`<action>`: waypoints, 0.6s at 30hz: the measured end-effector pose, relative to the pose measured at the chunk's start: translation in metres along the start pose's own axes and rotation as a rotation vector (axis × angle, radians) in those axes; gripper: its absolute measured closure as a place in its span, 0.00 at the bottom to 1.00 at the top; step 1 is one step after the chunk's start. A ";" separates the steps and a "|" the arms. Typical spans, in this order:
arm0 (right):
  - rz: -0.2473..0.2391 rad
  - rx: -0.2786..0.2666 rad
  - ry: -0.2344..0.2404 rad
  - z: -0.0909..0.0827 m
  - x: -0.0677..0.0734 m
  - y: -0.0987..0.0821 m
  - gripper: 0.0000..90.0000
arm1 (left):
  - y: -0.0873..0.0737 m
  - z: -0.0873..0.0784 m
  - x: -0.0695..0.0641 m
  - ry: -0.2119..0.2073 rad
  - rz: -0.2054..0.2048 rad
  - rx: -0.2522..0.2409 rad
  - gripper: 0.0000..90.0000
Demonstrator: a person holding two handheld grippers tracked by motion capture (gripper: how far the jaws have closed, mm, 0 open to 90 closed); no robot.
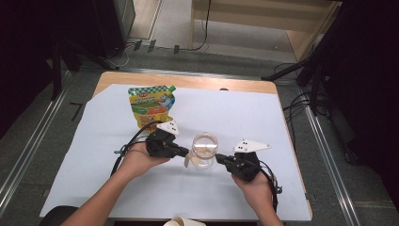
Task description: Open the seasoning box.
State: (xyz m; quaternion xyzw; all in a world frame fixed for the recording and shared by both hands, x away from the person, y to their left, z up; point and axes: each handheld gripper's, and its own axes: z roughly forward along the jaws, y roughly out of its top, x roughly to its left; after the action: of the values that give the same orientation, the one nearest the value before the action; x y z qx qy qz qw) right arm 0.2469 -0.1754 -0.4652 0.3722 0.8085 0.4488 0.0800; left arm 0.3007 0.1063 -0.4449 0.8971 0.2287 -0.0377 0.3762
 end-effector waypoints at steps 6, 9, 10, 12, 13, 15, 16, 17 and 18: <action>0.038 -0.017 -0.034 0.002 -0.007 0.001 1.00 | 0.001 0.001 -0.004 -0.008 -0.007 -0.009 1.00; 0.038 -0.021 -0.040 0.004 -0.008 0.002 1.00 | 0.002 0.001 -0.006 -0.007 -0.005 -0.009 1.00; 0.040 -0.022 -0.045 0.004 -0.008 0.002 1.00 | 0.002 0.001 -0.006 -0.009 -0.005 -0.009 1.00; 0.042 -0.023 -0.056 0.006 -0.009 0.003 1.00 | 0.003 0.002 -0.008 -0.008 0.002 -0.001 1.00; 0.046 -0.024 -0.059 0.007 -0.009 0.004 1.00 | 0.003 0.002 -0.008 -0.005 0.004 0.004 1.00; 0.047 -0.028 -0.067 0.008 -0.010 0.004 1.00 | 0.003 0.004 -0.010 -0.005 0.003 0.012 1.00; 0.049 -0.026 -0.075 0.010 -0.011 0.005 1.00 | 0.003 0.005 -0.011 -0.007 0.011 0.025 1.00; 0.050 -0.027 -0.078 0.010 -0.011 0.005 1.00 | 0.003 0.008 -0.012 -0.009 0.015 0.031 1.00; 0.047 -0.030 -0.076 0.011 -0.012 0.006 1.00 | 0.003 0.014 -0.016 -0.009 0.032 0.052 1.00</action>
State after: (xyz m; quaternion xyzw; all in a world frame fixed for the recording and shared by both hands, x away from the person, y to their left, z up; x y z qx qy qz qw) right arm 0.2634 -0.1742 -0.4694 0.4066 0.7890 0.4484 0.1056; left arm 0.2888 0.0887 -0.4491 0.9098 0.2116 -0.0419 0.3545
